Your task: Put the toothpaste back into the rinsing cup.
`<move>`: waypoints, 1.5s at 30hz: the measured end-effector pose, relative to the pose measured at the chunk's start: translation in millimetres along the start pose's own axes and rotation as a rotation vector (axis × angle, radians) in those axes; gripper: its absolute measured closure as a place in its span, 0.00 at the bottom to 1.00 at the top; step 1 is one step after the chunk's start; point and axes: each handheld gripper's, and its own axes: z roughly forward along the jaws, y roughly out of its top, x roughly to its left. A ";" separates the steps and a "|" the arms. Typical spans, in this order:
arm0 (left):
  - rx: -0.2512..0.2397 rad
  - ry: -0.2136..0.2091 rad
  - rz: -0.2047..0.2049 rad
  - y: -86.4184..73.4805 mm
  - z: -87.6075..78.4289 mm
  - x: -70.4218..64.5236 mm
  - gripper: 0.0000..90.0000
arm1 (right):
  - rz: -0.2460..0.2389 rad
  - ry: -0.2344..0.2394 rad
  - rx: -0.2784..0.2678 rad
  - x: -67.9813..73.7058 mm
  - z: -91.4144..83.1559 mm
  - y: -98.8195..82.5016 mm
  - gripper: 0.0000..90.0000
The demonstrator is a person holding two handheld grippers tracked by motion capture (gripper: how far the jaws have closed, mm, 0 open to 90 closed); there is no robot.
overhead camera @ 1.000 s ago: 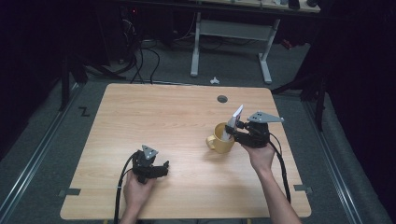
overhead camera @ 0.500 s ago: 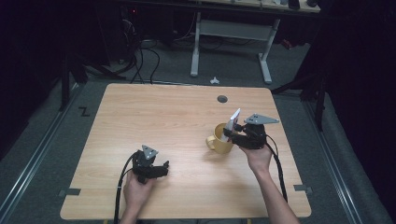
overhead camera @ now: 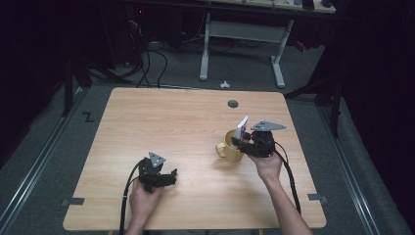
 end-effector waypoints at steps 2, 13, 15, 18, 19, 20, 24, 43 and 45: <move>0.000 0.000 0.000 0.0 0.0 0.0 0.17 | -0.002 0.000 0.005 0.1 1.9 -0.6 0.59; 0.000 0.000 0.000 0.0 0.0 0.0 0.17 | 0.010 0.002 0.028 -1.2 8.4 -7.8 0.59; 0.000 0.000 0.000 0.0 0.0 0.0 0.17 | 0.010 -0.002 0.031 -1.8 9.6 -9.5 0.59; 0.000 0.000 0.000 0.0 0.0 0.0 0.17 | 0.010 -0.004 0.049 -1.3 12.1 -11.6 0.58; 0.000 0.000 0.000 0.0 0.0 0.0 0.17 | 0.010 -0.004 0.049 -1.3 12.1 -11.6 0.58; 0.000 0.000 0.000 0.0 0.0 0.0 0.17 | -0.002 -0.006 0.062 0.1 14.1 -12.6 0.58; 0.000 0.000 0.000 0.0 0.0 -0.1 0.17 | -0.011 -0.008 0.067 2.0 15.8 -13.1 0.58; 0.000 0.000 0.001 0.0 0.0 -0.1 0.17 | -0.015 -0.010 0.091 2.6 21.7 -15.7 0.58; 0.000 0.000 0.000 0.0 0.0 -0.1 0.17 | -0.016 -0.010 0.094 2.8 22.3 -15.8 0.57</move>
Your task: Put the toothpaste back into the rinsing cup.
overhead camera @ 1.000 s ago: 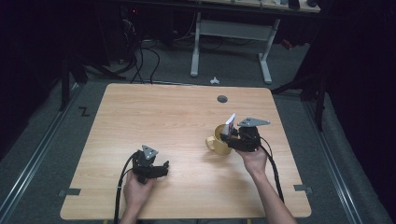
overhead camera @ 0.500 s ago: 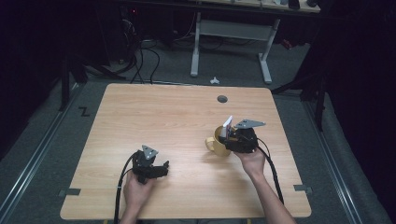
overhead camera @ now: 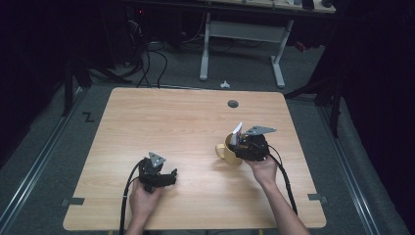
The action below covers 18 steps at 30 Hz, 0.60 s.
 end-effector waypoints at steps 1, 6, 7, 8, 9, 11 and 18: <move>0.000 0.000 0.000 0.0 0.0 0.0 0.17 | -0.001 -0.001 0.000 0.1 0.0 0.0 0.57; 0.000 0.000 0.000 0.0 0.0 0.0 0.17 | -0.002 -0.001 0.002 -0.5 0.3 -0.1 0.56; -0.001 0.000 -0.001 0.0 0.0 -0.1 0.17 | -0.002 -0.001 0.003 -0.6 0.2 -0.1 0.56; 0.000 0.000 0.000 0.0 0.0 0.0 0.17 | -0.004 -0.003 0.002 -0.4 0.4 -0.1 0.56; 0.000 0.000 0.000 0.0 0.0 0.0 0.17 | -0.004 -0.004 0.002 -0.3 0.6 0.0 0.55; 0.000 0.000 0.000 0.0 0.0 0.0 0.17 | -0.005 -0.006 0.001 0.0 1.3 0.5 0.54; 0.000 0.000 0.000 0.0 0.0 0.0 0.17 | 0.002 -0.024 0.006 1.6 1.1 1.4 0.50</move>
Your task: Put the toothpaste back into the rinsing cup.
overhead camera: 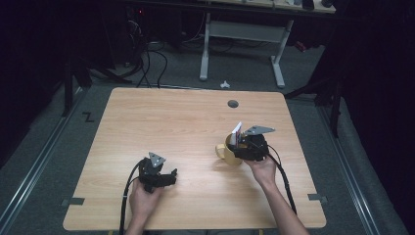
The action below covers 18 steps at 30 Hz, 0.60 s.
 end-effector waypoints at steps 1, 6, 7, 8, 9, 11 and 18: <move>0.000 0.000 0.000 0.0 0.0 0.0 0.17 | 0.003 -0.003 0.000 -0.2 -0.6 0.4 0.48; 0.000 0.000 0.000 0.0 0.0 0.0 0.17 | 0.001 -0.021 0.000 0.3 -3.2 1.0 0.43; 0.000 0.000 0.000 0.0 0.0 0.0 0.17 | 0.000 -0.024 -0.003 0.5 -3.9 1.2 0.41; 0.000 0.000 -0.001 0.0 0.0 0.0 0.17 | -0.004 -0.031 -0.004 1.1 -4.8 1.7 0.40; -0.001 0.000 -0.002 0.0 0.0 0.0 0.17 | -0.007 -0.034 -0.015 1.9 -7.2 2.6 0.37; 0.000 0.000 -0.001 0.0 0.0 0.0 0.17 | -0.009 -0.031 -0.019 2.4 -9.1 2.8 0.36; -0.001 0.000 -0.002 0.0 0.0 0.0 0.18 | -0.012 -0.039 -0.016 3.4 -12.5 2.7 0.37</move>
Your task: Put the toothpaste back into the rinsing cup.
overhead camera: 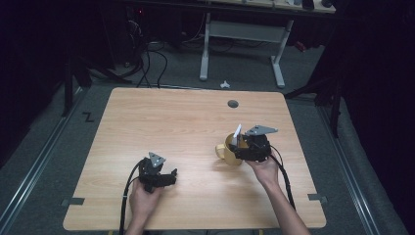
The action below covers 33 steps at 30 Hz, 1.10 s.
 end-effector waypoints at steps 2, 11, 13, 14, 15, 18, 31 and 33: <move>0.001 0.000 0.001 0.0 0.0 0.1 0.17 | 0.000 0.008 -0.012 0.0 -1.7 0.3 0.37; 0.001 0.000 0.001 0.0 0.0 0.1 0.17 | -0.016 0.005 -0.022 2.1 -9.2 0.6 0.36; 0.001 0.000 0.001 0.0 0.0 0.0 0.17 | -0.015 0.007 -0.023 2.7 -9.8 0.7 0.36; 0.001 0.000 0.001 0.0 0.0 0.0 0.17 | -0.012 0.019 -0.025 3.9 -11.5 0.8 0.36; 0.001 0.000 0.002 0.0 0.0 0.0 0.17 | -0.011 0.028 -0.026 4.2 -12.0 0.9 0.36; 0.001 0.000 0.002 0.0 0.0 0.1 0.17 | -0.013 0.038 -0.031 5.4 -13.0 1.2 0.35; 0.001 0.000 0.002 0.0 0.0 0.0 0.17 | -0.012 0.032 -0.065 5.9 -26.6 -1.7 0.34; 0.001 0.000 0.001 0.0 0.0 0.0 0.17 | -0.008 0.031 -0.071 4.3 -28.2 -3.4 0.35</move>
